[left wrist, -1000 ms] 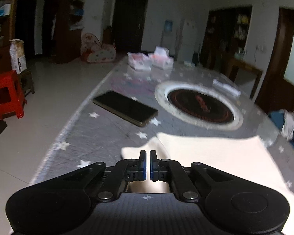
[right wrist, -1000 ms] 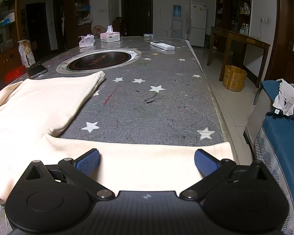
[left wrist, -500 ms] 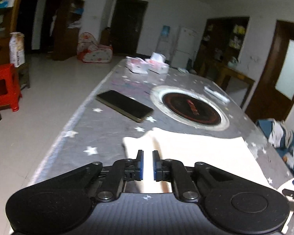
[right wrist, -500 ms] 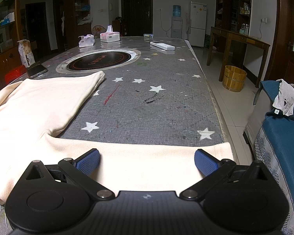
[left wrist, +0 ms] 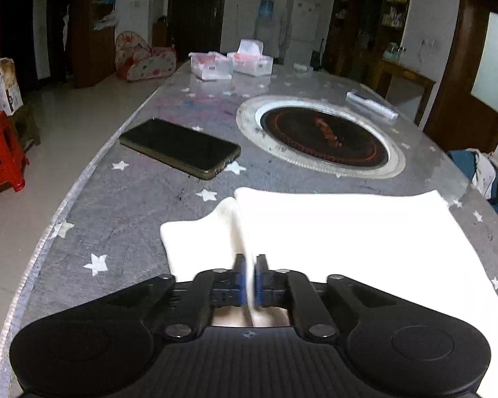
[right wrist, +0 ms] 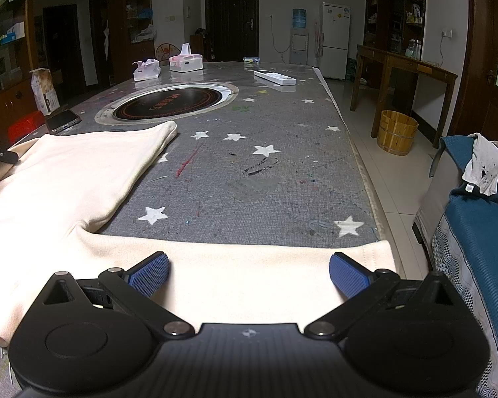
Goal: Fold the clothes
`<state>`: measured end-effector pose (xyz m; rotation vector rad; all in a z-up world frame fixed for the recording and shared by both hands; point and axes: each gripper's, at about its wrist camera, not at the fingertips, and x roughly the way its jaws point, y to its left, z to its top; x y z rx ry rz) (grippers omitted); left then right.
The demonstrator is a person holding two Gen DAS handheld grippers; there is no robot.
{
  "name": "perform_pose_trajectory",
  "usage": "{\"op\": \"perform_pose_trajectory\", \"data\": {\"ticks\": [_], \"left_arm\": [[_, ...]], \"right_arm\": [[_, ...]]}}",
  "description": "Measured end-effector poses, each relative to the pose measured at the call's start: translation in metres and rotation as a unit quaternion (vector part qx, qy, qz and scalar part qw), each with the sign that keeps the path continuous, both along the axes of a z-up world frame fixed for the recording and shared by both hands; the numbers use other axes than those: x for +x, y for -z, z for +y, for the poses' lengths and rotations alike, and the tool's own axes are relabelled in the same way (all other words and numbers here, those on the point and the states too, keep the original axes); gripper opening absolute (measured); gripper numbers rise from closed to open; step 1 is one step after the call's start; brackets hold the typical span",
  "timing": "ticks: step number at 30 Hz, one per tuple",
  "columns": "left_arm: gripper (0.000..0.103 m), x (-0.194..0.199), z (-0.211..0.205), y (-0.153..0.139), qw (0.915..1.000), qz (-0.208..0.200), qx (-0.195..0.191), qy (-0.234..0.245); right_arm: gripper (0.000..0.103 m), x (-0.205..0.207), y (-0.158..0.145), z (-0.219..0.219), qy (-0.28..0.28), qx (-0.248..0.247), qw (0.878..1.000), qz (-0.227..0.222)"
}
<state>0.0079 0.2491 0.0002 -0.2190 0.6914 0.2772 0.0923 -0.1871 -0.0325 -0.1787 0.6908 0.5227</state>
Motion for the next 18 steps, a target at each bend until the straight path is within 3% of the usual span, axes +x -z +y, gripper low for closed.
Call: {"op": "perform_pose_trajectory", "data": {"ticks": [5, 12, 18], "left_arm": [[0.003, -0.045, 0.011, -0.025, 0.9978, -0.053, 0.007, -0.039], [0.003, -0.142, 0.022, -0.043, 0.9871, -0.118, 0.006, -0.108], [0.003, -0.195, 0.034, -0.018, 0.9784, -0.095, -0.01, -0.183]], "right_arm": [[0.103, 0.0, 0.0, 0.0, 0.0, 0.0, 1.0, 0.0], [0.103, 0.0, 0.0, 0.0, 0.0, 0.0, 1.0, 0.0], [0.103, 0.0, 0.0, 0.0, 0.0, 0.0, 1.0, 0.0]]}}
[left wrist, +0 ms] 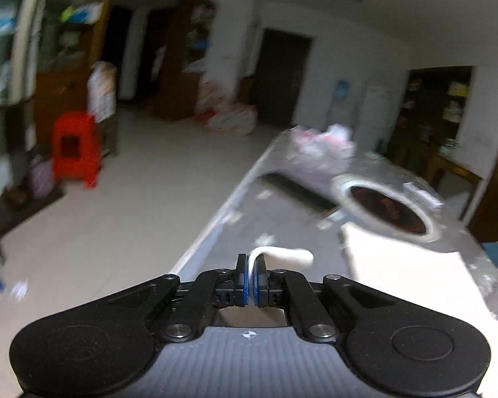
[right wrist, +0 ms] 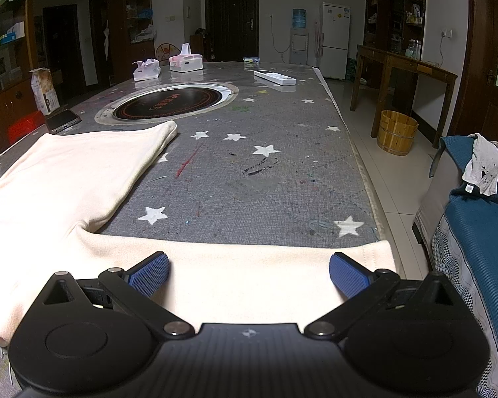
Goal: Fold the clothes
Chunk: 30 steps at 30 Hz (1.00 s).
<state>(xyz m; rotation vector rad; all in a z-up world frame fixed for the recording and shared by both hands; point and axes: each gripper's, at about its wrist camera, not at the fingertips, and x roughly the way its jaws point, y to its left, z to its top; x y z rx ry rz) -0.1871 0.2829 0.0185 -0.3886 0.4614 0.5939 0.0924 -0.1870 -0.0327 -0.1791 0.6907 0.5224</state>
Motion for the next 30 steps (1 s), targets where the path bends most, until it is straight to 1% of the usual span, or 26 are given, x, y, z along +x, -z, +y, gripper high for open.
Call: {"op": "perform_pose_trajectory", "data": {"ticks": [3, 6, 8, 10, 11, 13, 15, 16, 17, 21, 22, 23, 25, 26, 28, 30], "left_arm": [[0.003, -0.013, 0.01, 0.016, 0.9988, 0.024, -0.021, -0.037], [0.005, -0.023, 0.014, 0.024, 0.9968, 0.04, -0.033, -0.061], [0.01, -0.026, 0.014, 0.027, 0.9959, 0.055, -0.024, -0.068], [0.014, -0.023, 0.012, 0.027, 0.9936, 0.079, -0.001, -0.08], [0.015, -0.023, 0.012, 0.028, 0.9926, 0.085, 0.005, -0.087], [0.016, -0.022, 0.014, 0.027, 0.9923, 0.083, 0.004, -0.091], [0.028, -0.018, 0.014, 0.025, 0.9931, 0.08, 0.006, -0.086], [0.044, -0.015, 0.013, 0.024, 0.9932, 0.082, 0.012, -0.082], [0.052, -0.011, 0.012, 0.023, 0.9931, 0.086, 0.018, -0.078], [0.051, 0.003, 0.02, 0.027, 0.9923, 0.094, 0.028, -0.075], [0.05, 0.007, 0.023, 0.03, 0.9915, 0.102, 0.031, -0.075], [0.042, 0.011, 0.026, 0.033, 0.9902, 0.112, 0.035, -0.076], [0.033, 0.017, 0.032, 0.039, 0.9871, 0.131, 0.043, -0.082], [0.024, 0.018, 0.035, 0.04, 0.9868, 0.131, 0.048, -0.081], [0.023, 0.021, 0.038, 0.04, 0.9852, 0.137, 0.061, -0.082], [0.023, 0.026, 0.039, 0.04, 0.9786, 0.16, 0.085, -0.097]], "right_arm": [[0.103, 0.0, 0.0, 0.0, 0.0, 0.0, 1.0, 0.0], [0.103, 0.0, 0.0, 0.0, 0.0, 0.0, 1.0, 0.0], [0.103, 0.0, 0.0, 0.0, 0.0, 0.0, 1.0, 0.0], [0.103, 0.0, 0.0, 0.0, 0.0, 0.0, 1.0, 0.0], [0.103, 0.0, 0.0, 0.0, 0.0, 0.0, 1.0, 0.0], [0.103, 0.0, 0.0, 0.0, 0.0, 0.0, 1.0, 0.0], [0.103, 0.0, 0.0, 0.0, 0.0, 0.0, 1.0, 0.0], [0.103, 0.0, 0.0, 0.0, 0.0, 0.0, 1.0, 0.0], [0.103, 0.0, 0.0, 0.0, 0.0, 0.0, 1.0, 0.0], [0.103, 0.0, 0.0, 0.0, 0.0, 0.0, 1.0, 0.0], [0.103, 0.0, 0.0, 0.0, 0.0, 0.0, 1.0, 0.0], [0.103, 0.0, 0.0, 0.0, 0.0, 0.0, 1.0, 0.0], [0.103, 0.0, 0.0, 0.001, 0.0, 0.0, 1.0, 0.0], [0.103, 0.0, 0.0, 0.0, 0.0, 0.0, 1.0, 0.0], [0.103, 0.0, 0.0, 0.0, 0.0, 0.0, 1.0, 0.0], [0.103, 0.0, 0.0, 0.0, 0.0, 0.0, 1.0, 0.0]]}}
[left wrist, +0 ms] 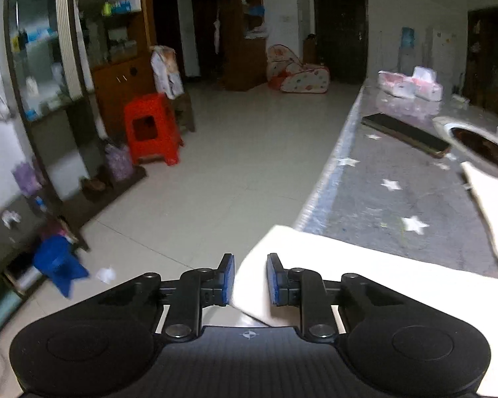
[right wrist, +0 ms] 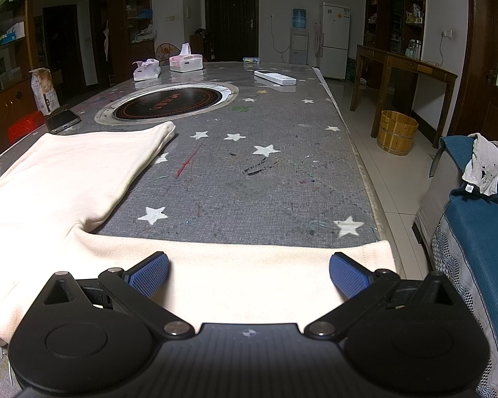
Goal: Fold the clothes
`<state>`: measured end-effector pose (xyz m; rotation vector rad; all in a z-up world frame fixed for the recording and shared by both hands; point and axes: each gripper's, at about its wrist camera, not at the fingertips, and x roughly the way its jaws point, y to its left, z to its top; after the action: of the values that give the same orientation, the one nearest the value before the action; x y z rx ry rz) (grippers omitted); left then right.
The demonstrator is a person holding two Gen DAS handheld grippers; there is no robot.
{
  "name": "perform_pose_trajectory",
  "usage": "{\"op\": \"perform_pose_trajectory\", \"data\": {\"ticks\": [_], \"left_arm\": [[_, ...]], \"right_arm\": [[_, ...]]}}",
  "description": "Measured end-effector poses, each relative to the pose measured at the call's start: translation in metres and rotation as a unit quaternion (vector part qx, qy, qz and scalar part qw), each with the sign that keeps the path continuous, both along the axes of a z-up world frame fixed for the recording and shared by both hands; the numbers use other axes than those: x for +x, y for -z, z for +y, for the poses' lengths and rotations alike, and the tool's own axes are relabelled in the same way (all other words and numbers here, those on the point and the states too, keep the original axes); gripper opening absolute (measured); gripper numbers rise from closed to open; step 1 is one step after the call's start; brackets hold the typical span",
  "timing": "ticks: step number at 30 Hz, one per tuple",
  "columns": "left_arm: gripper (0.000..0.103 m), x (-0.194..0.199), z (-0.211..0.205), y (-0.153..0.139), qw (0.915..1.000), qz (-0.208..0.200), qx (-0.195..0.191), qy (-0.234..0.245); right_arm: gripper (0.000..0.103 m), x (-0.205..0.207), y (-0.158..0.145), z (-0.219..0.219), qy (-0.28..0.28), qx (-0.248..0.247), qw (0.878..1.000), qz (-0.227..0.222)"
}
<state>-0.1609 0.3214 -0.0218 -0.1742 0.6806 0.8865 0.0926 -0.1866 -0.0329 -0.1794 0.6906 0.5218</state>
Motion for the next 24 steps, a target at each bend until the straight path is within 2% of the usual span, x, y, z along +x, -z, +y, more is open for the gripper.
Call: {"op": "perform_pose_trajectory", "data": {"ticks": [2, 4, 7, 9, 12, 15, 18, 20, 24], "left_arm": [[0.023, 0.004, 0.002, -0.002, 0.9998, 0.013, 0.003, -0.016], [0.023, 0.004, -0.005, -0.012, 0.9998, -0.013, -0.011, -0.006], [0.023, 0.012, -0.03, -0.032, 0.9958, -0.06, -0.037, 0.058], [0.023, 0.025, -0.048, -0.039, 0.9882, -0.081, -0.065, 0.113], [0.023, 0.055, -0.069, -0.039, 0.9747, -0.092, -0.105, 0.175], [0.023, 0.088, -0.088, -0.032, 0.9643, -0.081, -0.122, 0.221], [0.023, 0.114, -0.103, -0.021, 0.959, -0.051, -0.122, 0.251], [0.022, 0.124, -0.107, -0.012, 0.9625, -0.022, -0.102, 0.25], [0.023, 0.131, -0.107, -0.006, 0.9659, 0.001, -0.047, 0.254]], "right_arm": [[0.103, 0.0, 0.0, 0.0, 0.0, 0.0, 1.0, 0.0], [0.103, 0.0, 0.0, 0.0, 0.0, 0.0, 1.0, 0.0], [0.103, 0.0, 0.0, 0.001, 0.0, 0.0, 1.0, 0.0], [0.103, 0.0, 0.0, 0.001, 0.0, 0.0, 1.0, 0.0], [0.103, 0.0, 0.0, 0.001, 0.0, 0.0, 1.0, 0.0], [0.103, 0.0, 0.0, 0.001, 0.0, 0.0, 1.0, 0.0], [0.103, 0.0, 0.0, 0.001, 0.0, 0.0, 1.0, 0.0], [0.103, 0.0, 0.0, 0.001, 0.0, 0.0, 1.0, 0.0], [0.103, -0.001, 0.0, 0.001, 0.0, 0.0, 1.0, 0.0]]}}
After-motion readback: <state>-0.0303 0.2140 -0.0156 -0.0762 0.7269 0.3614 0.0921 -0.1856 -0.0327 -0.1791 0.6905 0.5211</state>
